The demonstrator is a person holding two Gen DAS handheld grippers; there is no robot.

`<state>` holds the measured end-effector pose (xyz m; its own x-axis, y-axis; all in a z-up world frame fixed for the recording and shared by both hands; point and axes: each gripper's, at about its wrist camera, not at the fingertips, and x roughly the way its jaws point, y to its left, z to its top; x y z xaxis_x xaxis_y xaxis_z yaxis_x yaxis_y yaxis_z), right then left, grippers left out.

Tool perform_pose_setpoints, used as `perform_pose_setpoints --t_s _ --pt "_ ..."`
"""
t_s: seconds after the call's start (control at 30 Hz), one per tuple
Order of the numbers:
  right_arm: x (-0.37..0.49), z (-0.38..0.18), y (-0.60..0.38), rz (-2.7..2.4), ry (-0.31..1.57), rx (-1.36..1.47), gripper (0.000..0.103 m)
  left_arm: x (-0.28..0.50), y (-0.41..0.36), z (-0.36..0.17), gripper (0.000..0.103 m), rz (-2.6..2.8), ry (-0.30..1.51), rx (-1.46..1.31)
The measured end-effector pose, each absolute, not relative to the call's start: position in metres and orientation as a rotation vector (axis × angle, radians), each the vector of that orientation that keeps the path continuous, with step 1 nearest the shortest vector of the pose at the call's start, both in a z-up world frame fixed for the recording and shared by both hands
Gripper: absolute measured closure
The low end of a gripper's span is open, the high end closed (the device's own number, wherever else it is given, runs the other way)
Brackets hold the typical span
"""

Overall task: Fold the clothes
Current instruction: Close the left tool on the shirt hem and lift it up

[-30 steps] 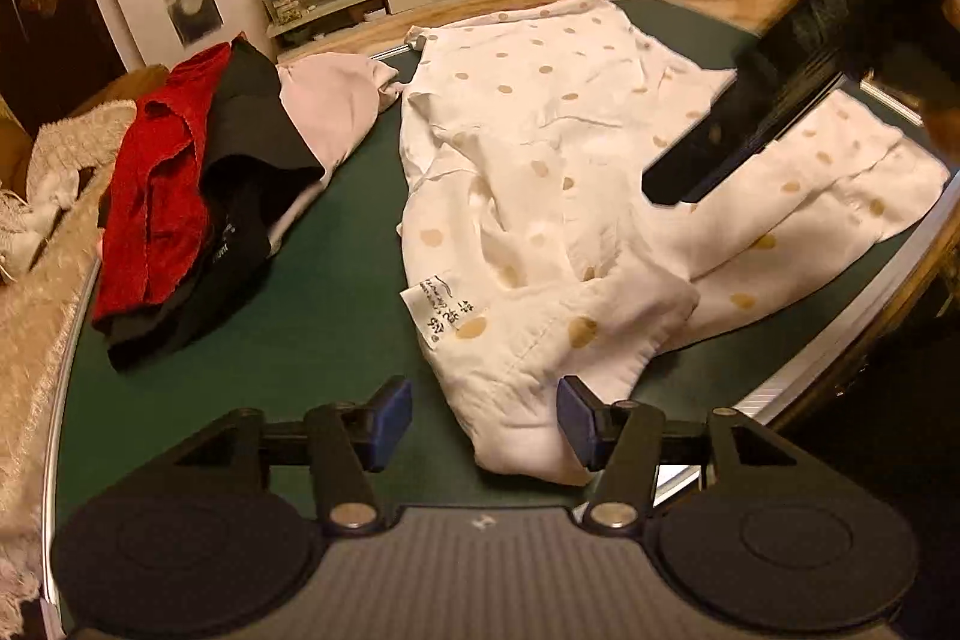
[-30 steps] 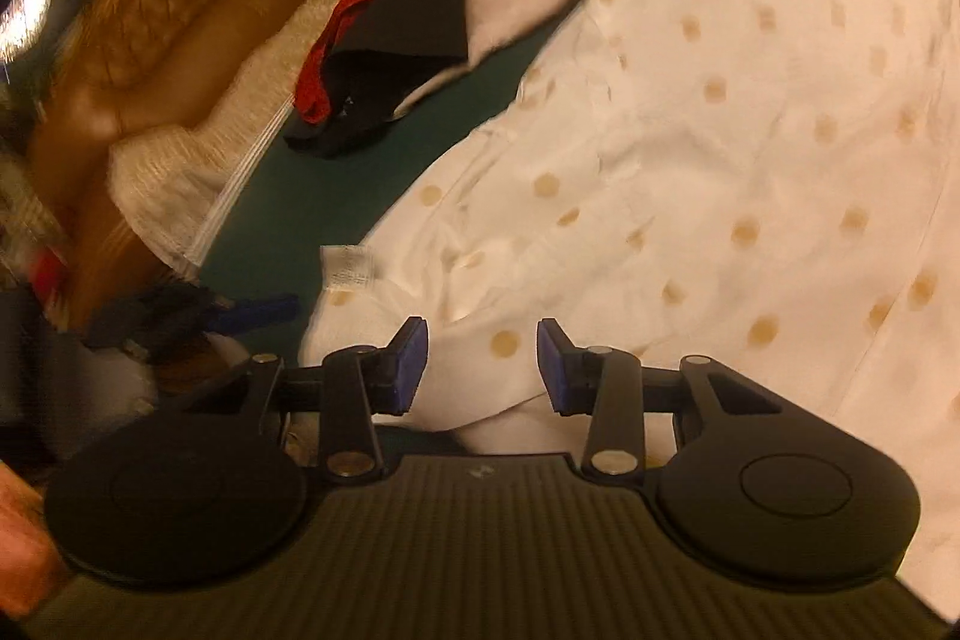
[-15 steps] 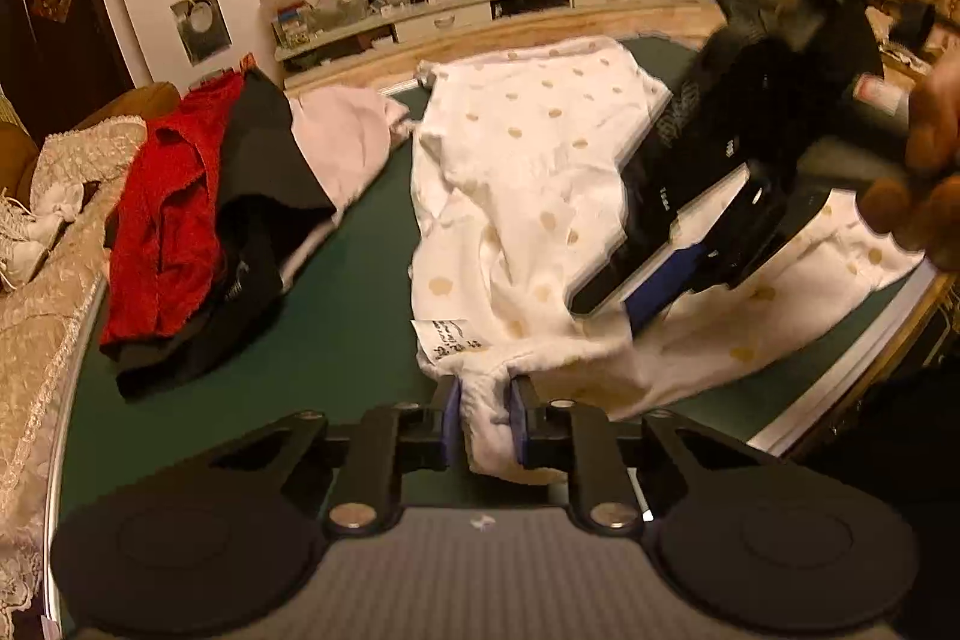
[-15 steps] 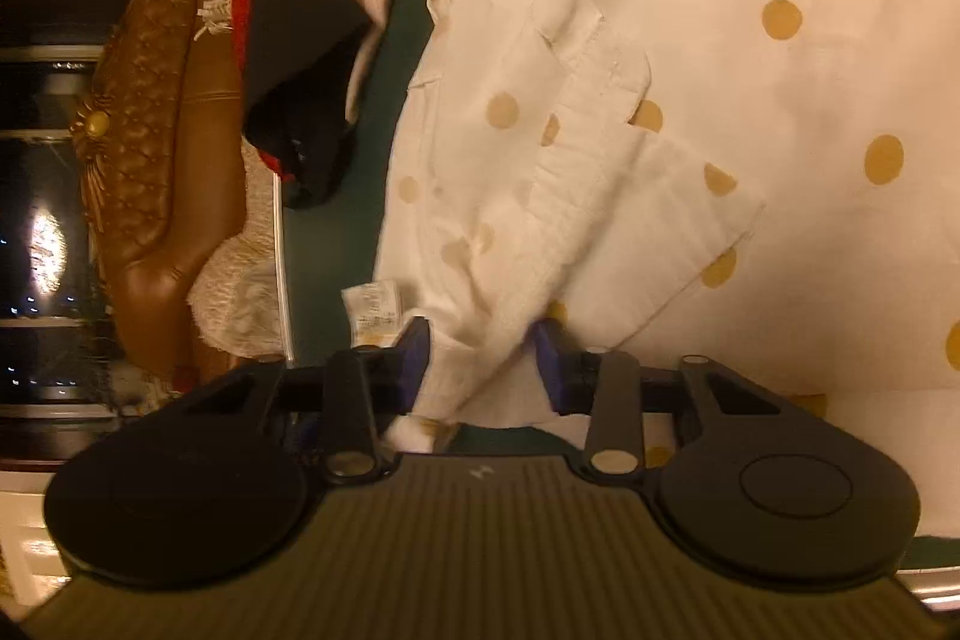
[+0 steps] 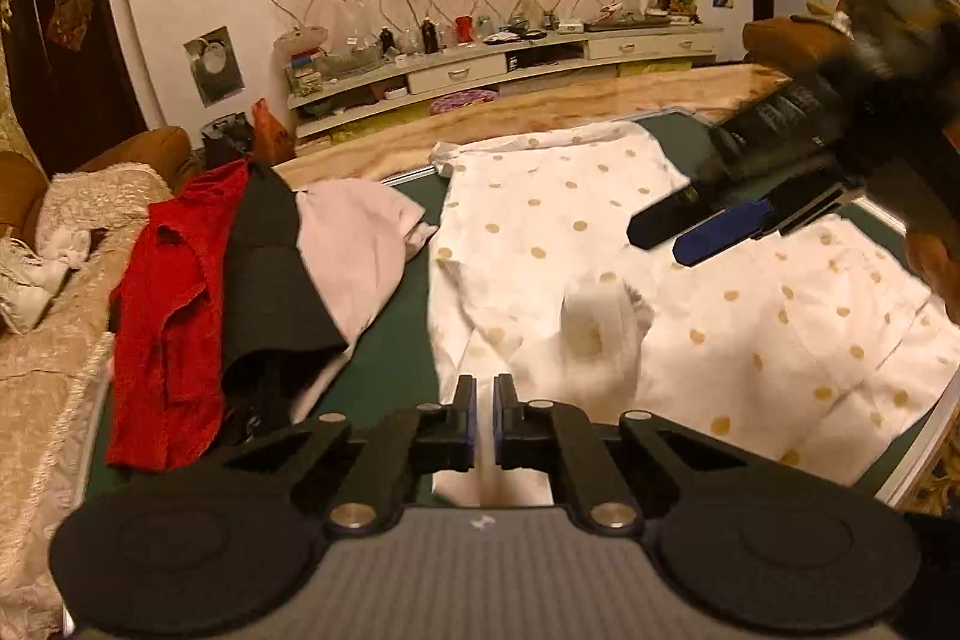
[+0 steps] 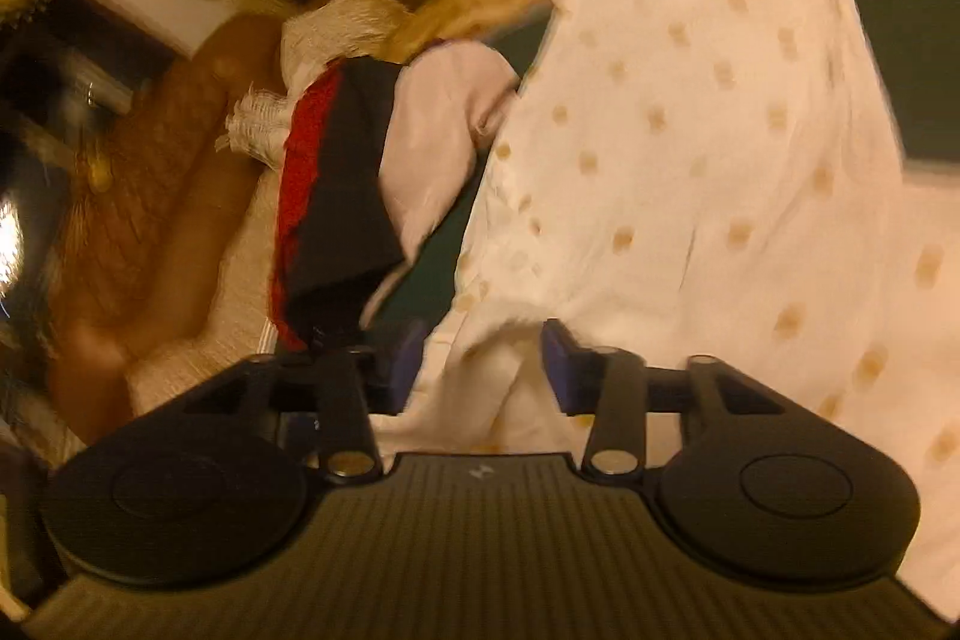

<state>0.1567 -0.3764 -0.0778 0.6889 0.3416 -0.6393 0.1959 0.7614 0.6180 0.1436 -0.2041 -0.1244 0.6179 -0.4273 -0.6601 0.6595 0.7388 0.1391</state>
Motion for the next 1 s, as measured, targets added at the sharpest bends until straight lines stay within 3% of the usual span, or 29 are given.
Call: perform_pose_setpoints --t_s 0.13,0.3,0.4,0.6,0.63,0.67,0.73,1.0 --pt "0.146 -0.050 -0.328 0.320 0.759 0.255 0.047 0.146 -0.201 -0.126 0.097 -0.632 0.651 0.401" --pt "0.132 -0.055 -0.245 0.605 0.767 -0.312 0.046 0.146 -0.172 -0.129 0.097 -0.576 0.684 0.352" --pt "0.103 -0.065 -0.208 0.704 0.703 -0.546 0.047 0.143 -0.150 -0.136 0.097 -0.533 0.719 0.327" --pt "0.081 -0.103 -0.174 0.632 0.653 -0.701 0.047 0.135 -0.114 -0.162 0.096 -0.505 0.812 0.228" --pt "0.082 -0.109 -0.171 0.610 0.656 -0.709 0.054 0.134 -0.111 -0.165 0.096 -0.509 0.822 0.211" --pt "0.087 -0.116 -0.169 0.583 0.652 -0.723 0.076 0.132 -0.109 -0.167 0.096 -0.518 0.823 0.198" --pt "0.094 -0.121 -0.169 0.533 0.656 -0.709 0.096 0.129 -0.111 -0.166 0.093 -0.536 0.816 0.201" --pt "0.113 -0.076 -0.220 0.372 0.573 -0.457 0.098 0.130 -0.155 -0.159 0.067 -0.655 0.735 0.304"
